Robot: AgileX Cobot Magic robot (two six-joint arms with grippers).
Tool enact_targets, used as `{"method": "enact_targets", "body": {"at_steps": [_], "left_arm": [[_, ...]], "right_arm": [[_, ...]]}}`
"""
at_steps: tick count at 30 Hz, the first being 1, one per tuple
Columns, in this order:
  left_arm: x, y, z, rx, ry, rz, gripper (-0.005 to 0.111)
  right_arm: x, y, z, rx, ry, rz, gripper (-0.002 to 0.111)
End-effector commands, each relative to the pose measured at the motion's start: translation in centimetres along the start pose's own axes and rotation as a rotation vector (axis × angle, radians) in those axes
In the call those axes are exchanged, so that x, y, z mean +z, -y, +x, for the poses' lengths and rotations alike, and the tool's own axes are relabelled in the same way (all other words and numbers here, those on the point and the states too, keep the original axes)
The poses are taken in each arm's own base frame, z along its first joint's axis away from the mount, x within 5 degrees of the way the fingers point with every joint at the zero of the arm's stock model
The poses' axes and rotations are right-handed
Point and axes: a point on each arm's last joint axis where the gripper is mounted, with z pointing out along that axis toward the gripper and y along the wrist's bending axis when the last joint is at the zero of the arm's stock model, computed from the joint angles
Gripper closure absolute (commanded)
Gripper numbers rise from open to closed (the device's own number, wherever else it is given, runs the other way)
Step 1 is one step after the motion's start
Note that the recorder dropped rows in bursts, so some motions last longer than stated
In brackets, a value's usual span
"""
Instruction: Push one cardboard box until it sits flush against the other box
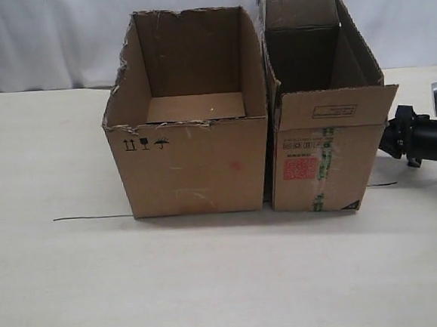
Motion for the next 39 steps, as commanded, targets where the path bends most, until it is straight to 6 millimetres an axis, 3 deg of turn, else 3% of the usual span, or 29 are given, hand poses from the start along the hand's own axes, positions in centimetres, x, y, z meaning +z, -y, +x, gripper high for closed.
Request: {"method": "enact_targets", "body": {"at_steps": [1, 8, 23, 31, 33, 35, 36, 39], "left_arm": [[0.0, 0.0, 0.0, -0.002, 0.009, 0.006, 0.107], [0.0, 0.0, 0.0, -0.002, 0.009, 0.006, 0.107], [0.0, 0.0, 0.0, -0.002, 0.007, 0.006, 0.107], [0.0, 0.0, 0.0, -0.002, 0.007, 0.006, 0.107], [0.0, 0.0, 0.0, -0.002, 0.007, 0.006, 0.107], [0.0, 0.0, 0.0, -0.002, 0.007, 0.006, 0.107], [0.0, 0.0, 0.0, -0.002, 0.007, 0.006, 0.107], [0.0, 0.0, 0.0, -0.002, 0.007, 0.006, 0.107]], "right_arm": [[-0.2, 0.4, -0.7, 0.011, 0.043, 0.059, 0.103], [0.2, 0.4, -1.6, 0.004, 0.082, 0.076, 0.103], [4.7, -0.9, -1.6, -0.034, 0.021, 0.013, 0.103], [4.9, -1.0, -1.6, -0.029, 0.033, 0.013, 0.103], [4.0, -1.0, -2.3, -0.063, 0.061, 0.021, 0.103], [1.3, -1.1, -3.6, -0.097, 0.100, 0.046, 0.103], [-1.0, -1.6, -4.1, -0.093, 0.134, 0.068, 0.103], [-4.6, -3.5, -4.2, -0.099, 0.227, 0.132, 0.103]]}}
